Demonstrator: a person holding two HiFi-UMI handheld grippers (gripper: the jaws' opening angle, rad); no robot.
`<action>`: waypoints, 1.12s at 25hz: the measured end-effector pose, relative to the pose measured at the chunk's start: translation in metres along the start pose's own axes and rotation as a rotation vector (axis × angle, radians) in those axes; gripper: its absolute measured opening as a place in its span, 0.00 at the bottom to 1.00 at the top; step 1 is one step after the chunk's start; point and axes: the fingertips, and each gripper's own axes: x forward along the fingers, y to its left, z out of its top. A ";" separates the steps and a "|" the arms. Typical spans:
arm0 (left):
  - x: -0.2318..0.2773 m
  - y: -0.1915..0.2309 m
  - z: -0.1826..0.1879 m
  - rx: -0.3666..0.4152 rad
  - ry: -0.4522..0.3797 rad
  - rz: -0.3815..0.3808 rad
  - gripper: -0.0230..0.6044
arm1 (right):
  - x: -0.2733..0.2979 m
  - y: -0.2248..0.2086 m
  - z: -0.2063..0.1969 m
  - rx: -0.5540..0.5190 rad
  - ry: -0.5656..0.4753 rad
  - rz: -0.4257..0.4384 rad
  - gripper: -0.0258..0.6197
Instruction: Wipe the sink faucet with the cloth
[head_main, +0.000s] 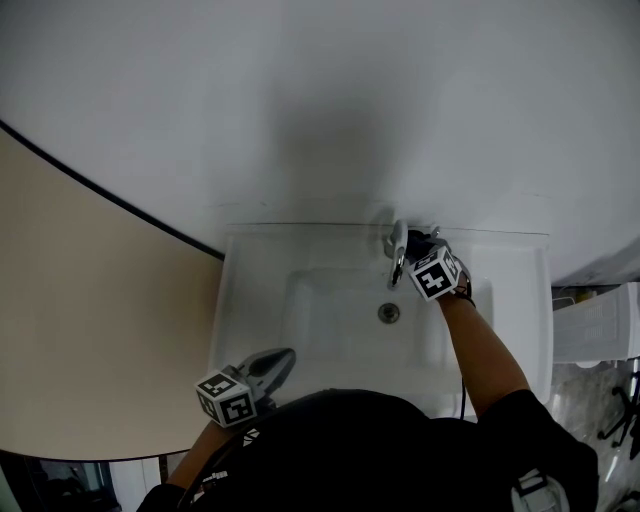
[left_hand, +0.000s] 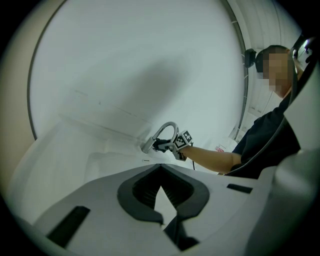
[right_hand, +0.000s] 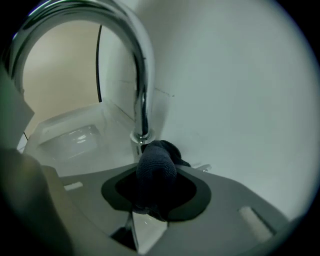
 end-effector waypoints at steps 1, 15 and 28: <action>0.001 0.000 -0.001 0.000 0.003 -0.001 0.02 | -0.001 0.005 -0.003 -0.004 -0.012 -0.005 0.23; 0.005 -0.001 -0.009 0.004 0.033 0.003 0.02 | 0.039 0.027 -0.048 0.611 -0.144 0.174 0.23; 0.007 -0.005 -0.011 0.008 0.045 0.001 0.02 | 0.042 0.017 -0.043 0.880 -0.318 0.169 0.23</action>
